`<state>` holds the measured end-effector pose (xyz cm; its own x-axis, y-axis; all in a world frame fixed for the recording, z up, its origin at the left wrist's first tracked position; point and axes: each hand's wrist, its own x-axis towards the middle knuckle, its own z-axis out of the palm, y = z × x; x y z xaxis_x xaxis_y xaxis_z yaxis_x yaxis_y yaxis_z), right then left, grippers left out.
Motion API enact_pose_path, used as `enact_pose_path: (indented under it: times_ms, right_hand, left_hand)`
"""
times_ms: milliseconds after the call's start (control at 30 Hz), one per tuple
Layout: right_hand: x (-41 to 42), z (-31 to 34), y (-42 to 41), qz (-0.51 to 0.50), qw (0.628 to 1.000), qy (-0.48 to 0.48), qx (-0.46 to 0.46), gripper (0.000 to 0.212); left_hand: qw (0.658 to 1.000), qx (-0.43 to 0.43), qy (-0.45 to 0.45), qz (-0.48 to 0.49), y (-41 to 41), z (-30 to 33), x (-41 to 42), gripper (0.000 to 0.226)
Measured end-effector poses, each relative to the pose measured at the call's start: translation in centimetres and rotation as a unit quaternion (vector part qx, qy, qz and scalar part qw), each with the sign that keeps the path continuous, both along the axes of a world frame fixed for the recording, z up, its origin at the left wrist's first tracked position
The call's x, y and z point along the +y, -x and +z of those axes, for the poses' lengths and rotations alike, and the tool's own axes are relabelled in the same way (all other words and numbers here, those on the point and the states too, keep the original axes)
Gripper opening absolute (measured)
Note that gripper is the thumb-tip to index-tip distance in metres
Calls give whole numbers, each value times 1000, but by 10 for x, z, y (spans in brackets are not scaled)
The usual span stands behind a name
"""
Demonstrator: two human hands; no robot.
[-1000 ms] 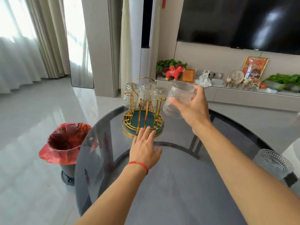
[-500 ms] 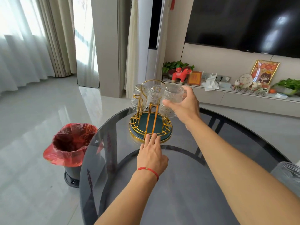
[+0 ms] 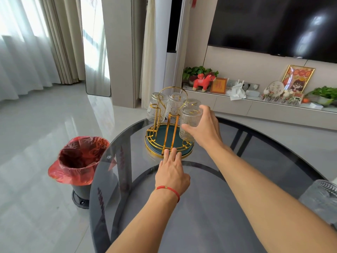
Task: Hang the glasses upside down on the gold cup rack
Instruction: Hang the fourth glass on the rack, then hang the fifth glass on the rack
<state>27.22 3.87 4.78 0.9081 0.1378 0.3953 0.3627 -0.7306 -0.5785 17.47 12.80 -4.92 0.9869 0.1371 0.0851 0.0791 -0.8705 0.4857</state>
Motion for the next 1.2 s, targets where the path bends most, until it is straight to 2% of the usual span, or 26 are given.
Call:
enact_pose_path:
  times_ms: [267, 367, 500, 700, 767, 867, 933, 1033, 1200]
  right_hand:
    - [-16, -5, 18, 47, 998, 25, 40, 105]
    - [-43, -10, 43, 41, 998, 32, 45, 90]
    - [-109, -28, 84, 5, 995, 98, 12, 60]
    - [-224, -40, 124, -108, 963, 234, -83, 34]
    - [-251, -36, 128, -176, 942, 282, -49, 42]
    - [-270, -35, 130, -259, 889, 375, 43, 66]
    - [-272, -39, 128, -282, 874, 384, 93, 76]
    - [-270, -43, 122, -295, 866, 380, 136, 78]
    - [-269, -37, 114, -297, 890, 331, 103, 59]
  left_hand:
    - [1000, 5, -7, -1, 2, 0, -2, 76]
    - [1000, 4, -1, 1, 7, 0, -6, 68]
    - [999, -27, -18, -6, 16, 7, -23, 57]
    - [990, -74, 43, -116, 35, 20, -83, 56]
    - [986, -69, 56, -142, 43, 21, -98, 55]
    - [983, -51, 57, -168, 53, 17, -106, 53]
    - [982, -47, 55, -176, 55, 14, -106, 52]
    - [982, -44, 74, -170, 57, 16, -105, 50]
    - [980, -60, 96, -161, 59, 19, -105, 46]
